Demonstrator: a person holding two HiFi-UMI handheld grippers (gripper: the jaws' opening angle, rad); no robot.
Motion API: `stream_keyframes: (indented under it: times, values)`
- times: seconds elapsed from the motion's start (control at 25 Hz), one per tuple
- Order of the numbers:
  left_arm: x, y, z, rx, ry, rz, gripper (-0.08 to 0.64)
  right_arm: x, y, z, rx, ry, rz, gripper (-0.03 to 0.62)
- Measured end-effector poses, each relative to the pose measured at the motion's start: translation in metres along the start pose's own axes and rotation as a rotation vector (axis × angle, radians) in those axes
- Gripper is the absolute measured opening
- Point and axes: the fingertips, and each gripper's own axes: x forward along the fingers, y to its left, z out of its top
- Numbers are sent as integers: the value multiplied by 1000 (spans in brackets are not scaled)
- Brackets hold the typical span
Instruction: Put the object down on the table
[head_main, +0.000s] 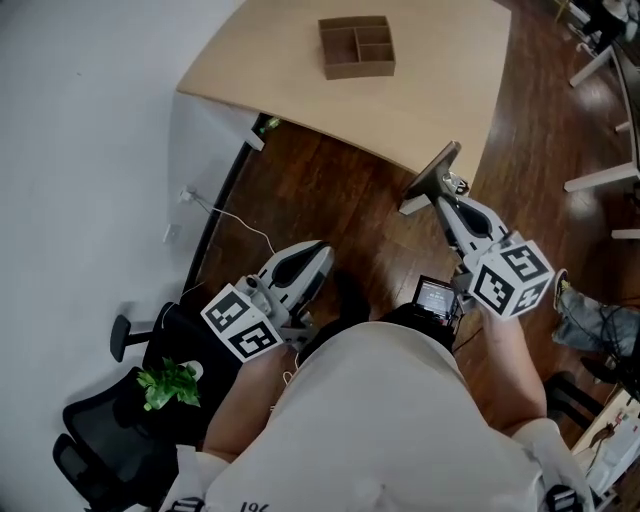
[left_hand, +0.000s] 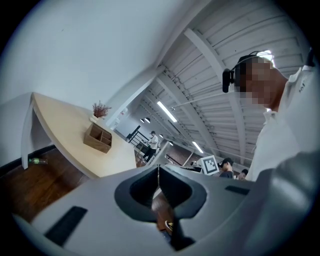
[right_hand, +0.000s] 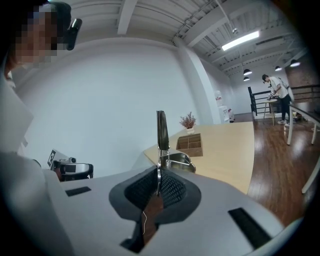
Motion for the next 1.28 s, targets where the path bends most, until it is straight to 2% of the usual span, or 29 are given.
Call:
stream_keyframes:
  times: [0.36, 0.84, 1.12, 1.28]
  values:
    - [29, 26, 16, -14, 37, -46, 0, 27, -19, 20, 13, -15, -36, 3]
    - [113, 66, 65, -4, 4, 3, 0, 98, -85, 74, -33, 12, 61, 3]
    - [171, 71, 88, 28, 5, -20, 0, 123, -120, 88, -43, 48, 102, 3]
    - [169, 70, 96, 23, 15, -35, 0, 123, -117, 94, -51, 60, 84, 3]
